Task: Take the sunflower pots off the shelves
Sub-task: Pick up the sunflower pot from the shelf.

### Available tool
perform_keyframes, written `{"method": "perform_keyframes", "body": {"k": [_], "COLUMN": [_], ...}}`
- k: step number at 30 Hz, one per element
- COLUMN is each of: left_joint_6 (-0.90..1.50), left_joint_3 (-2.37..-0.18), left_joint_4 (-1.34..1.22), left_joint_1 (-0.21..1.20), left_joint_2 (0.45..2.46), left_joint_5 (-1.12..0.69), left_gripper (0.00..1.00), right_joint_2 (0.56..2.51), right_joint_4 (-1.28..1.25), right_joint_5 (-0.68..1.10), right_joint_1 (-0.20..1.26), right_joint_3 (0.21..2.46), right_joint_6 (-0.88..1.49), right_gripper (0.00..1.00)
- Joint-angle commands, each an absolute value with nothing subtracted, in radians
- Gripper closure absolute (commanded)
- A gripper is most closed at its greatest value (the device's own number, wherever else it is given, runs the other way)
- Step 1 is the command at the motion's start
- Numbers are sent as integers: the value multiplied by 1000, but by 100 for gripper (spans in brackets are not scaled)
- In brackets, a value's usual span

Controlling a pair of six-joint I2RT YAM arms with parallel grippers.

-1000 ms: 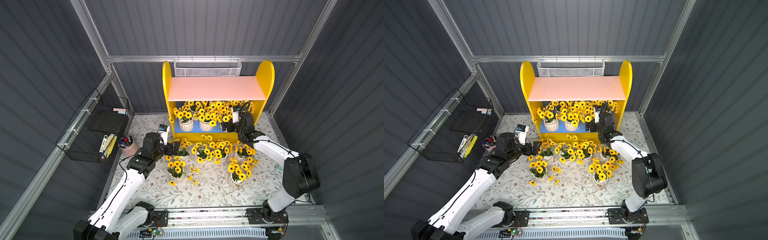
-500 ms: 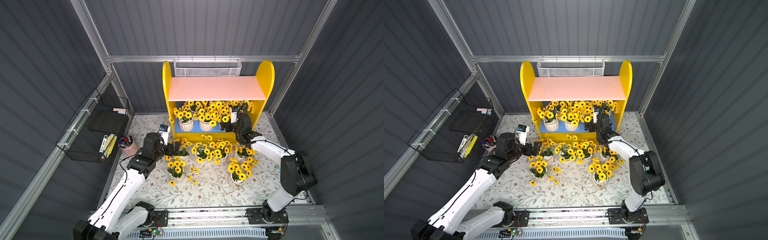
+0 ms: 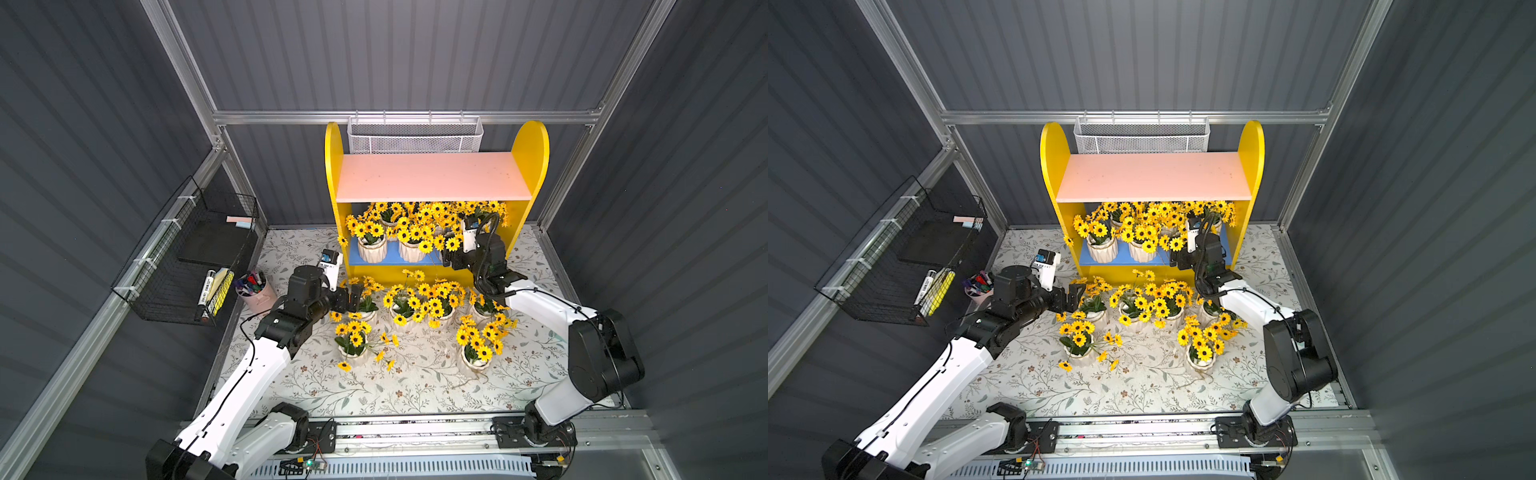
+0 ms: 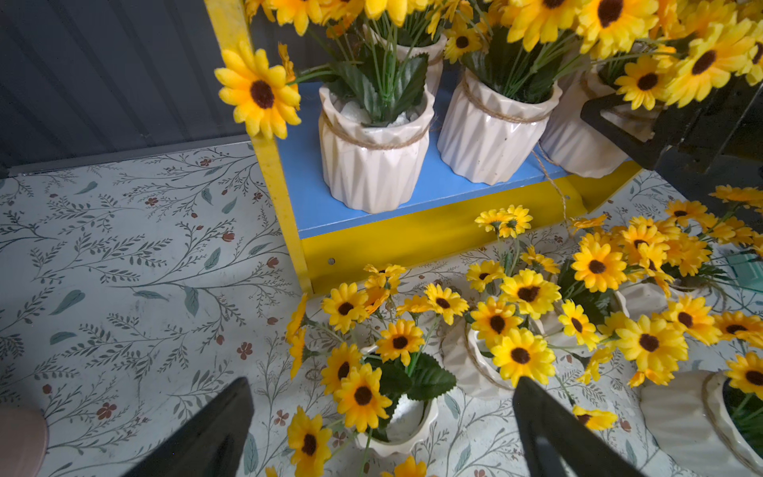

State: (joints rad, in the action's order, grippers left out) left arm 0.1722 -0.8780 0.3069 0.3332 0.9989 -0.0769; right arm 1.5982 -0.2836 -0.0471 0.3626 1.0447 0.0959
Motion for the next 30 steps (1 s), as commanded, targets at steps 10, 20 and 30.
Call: {"method": "perform_keyframes", "body": {"k": [10,20,30], "left_joint_6": [147,146,105], "left_joint_3": [-874,-874,-875], "left_joint_4": [310,310,291], "left_joint_1": [351,360,401], "left_joint_2": [986,1002,1012], "left_joint_5": [-104,-120,-176], "left_gripper": [1,1,1], "right_joint_2": [1437,1281,992], "right_joint_4": [-241,-180,-61], "right_joint_5": [-26,-63,-132], "right_joint_1": [383,412,511], "right_joint_3": [1023,922,835], "right_joint_6": [71,68,47], "right_gripper": [100,100,100]}}
